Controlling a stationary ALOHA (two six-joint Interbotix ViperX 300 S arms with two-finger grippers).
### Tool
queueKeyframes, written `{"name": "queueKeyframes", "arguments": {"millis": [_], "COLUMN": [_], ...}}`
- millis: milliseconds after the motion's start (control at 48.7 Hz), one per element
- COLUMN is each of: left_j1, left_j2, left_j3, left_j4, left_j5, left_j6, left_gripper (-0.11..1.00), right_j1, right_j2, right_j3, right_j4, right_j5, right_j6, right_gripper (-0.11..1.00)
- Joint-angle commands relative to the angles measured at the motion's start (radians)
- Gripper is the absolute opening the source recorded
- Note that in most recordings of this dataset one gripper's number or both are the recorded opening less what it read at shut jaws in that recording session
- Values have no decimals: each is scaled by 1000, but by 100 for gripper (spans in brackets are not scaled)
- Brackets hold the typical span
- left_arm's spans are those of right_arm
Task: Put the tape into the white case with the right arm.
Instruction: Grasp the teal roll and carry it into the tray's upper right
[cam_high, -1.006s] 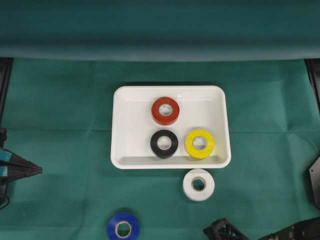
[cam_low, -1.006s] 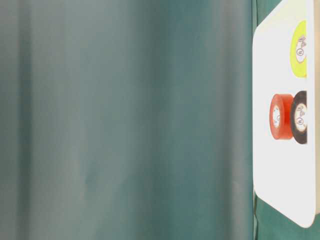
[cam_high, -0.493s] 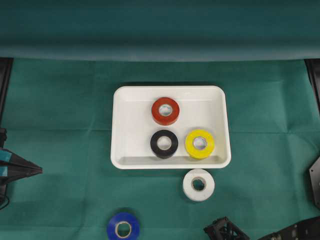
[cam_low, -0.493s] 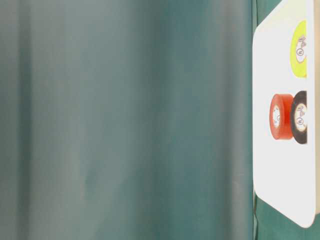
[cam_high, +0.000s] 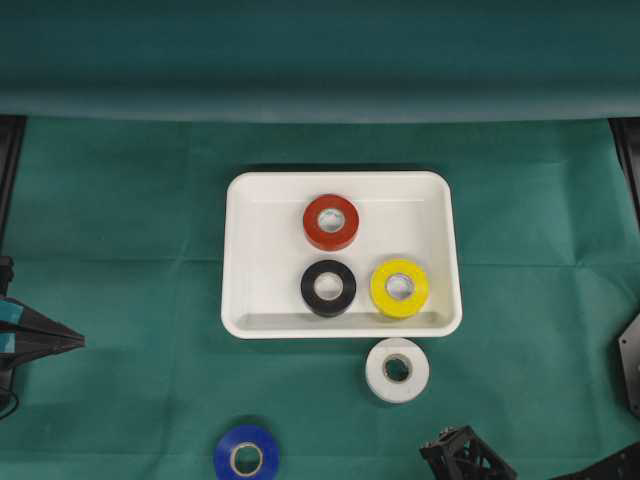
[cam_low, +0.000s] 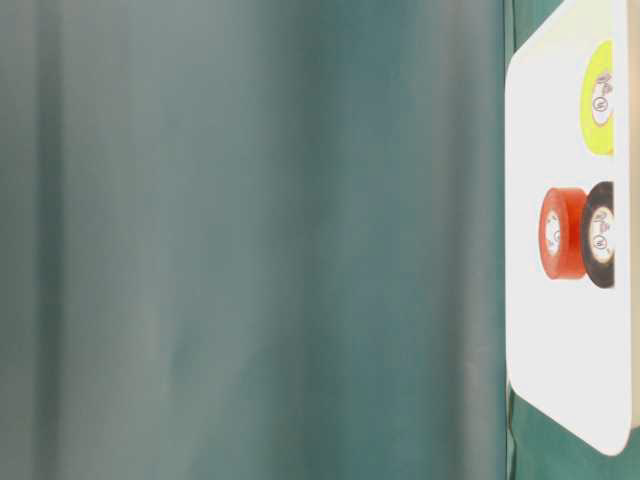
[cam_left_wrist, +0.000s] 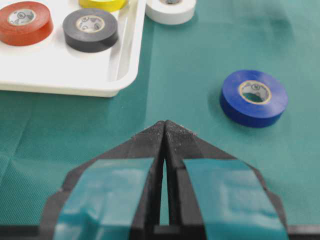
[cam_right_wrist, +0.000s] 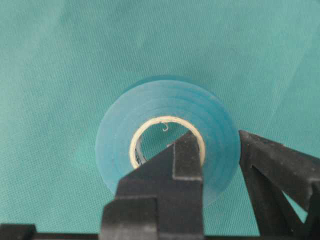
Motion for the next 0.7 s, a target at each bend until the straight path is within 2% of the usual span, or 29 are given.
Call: {"name": "queueKeyframes", "arguments": {"millis": [0, 164, 288, 431, 678], "left_j1": [2, 2, 3, 3, 2], "left_j2": [8, 8, 8, 8, 8], "left_j3": [-11, -12, -12, -12, -11], "left_j4": [-2, -2, -2, -2, -2], "left_j5": [-9, -9, -9, -9, -9], "left_j6": [-2, -2, -2, -2, -2], "left_gripper": [0, 0, 0, 0, 0], "right_j1": [3, -18, -63, -130, -282], "right_j2": [-28, -28, -43, -72, -146], "right_j3": [-26, -26, -17, 2, 60], "right_j4": [0, 0, -5, -6, -23], "right_j5": [6, 12, 46, 80, 49], "right_j6": [2, 3, 2, -9, -35], "right_gripper": [0, 0, 0, 0, 0]}}
